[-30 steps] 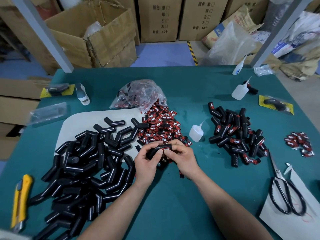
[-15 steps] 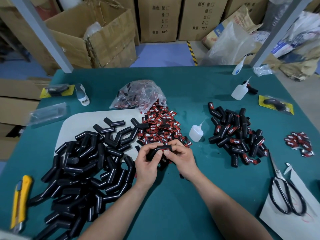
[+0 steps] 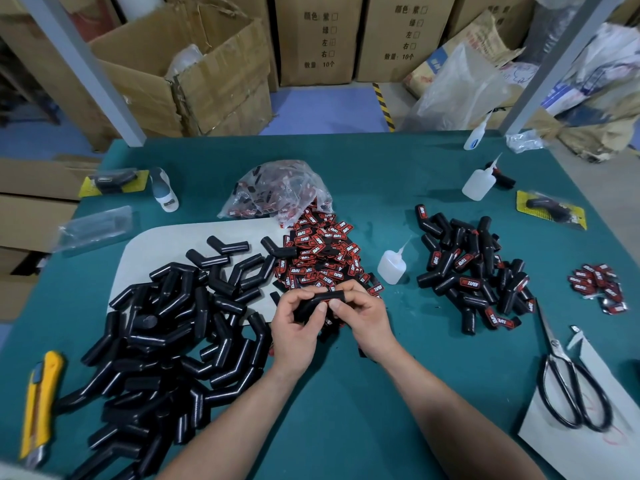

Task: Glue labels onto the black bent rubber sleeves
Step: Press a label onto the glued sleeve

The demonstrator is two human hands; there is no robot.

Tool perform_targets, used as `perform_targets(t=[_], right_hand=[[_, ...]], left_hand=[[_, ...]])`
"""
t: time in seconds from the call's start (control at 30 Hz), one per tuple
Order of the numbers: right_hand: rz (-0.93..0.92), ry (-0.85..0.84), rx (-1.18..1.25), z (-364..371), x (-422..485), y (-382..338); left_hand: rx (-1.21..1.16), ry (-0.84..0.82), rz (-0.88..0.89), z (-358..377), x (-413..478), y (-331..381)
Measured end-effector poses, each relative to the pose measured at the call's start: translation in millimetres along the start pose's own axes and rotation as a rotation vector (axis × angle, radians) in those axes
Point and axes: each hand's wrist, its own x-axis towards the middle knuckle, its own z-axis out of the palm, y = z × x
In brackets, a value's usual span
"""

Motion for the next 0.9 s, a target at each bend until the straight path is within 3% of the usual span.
perform_targets(t=[0.37, 0.73, 0.9], right_hand=[[0.025, 0.02, 0.063, 1.7, -0.8, -3.2], [0.012, 0.052, 0.05, 1.6, 0.1, 0.5], [-0.001, 0.05, 0.024, 1.3, 1.3, 2.3]], left_hand=[[0.015, -0.016, 0.069, -0.5, -2.4, 2.7], [0.239, -0.092, 0.27, -3.8, 0.3, -7.4], [0.31, -0.109, 0.248, -4.2, 1.7, -11.5]])
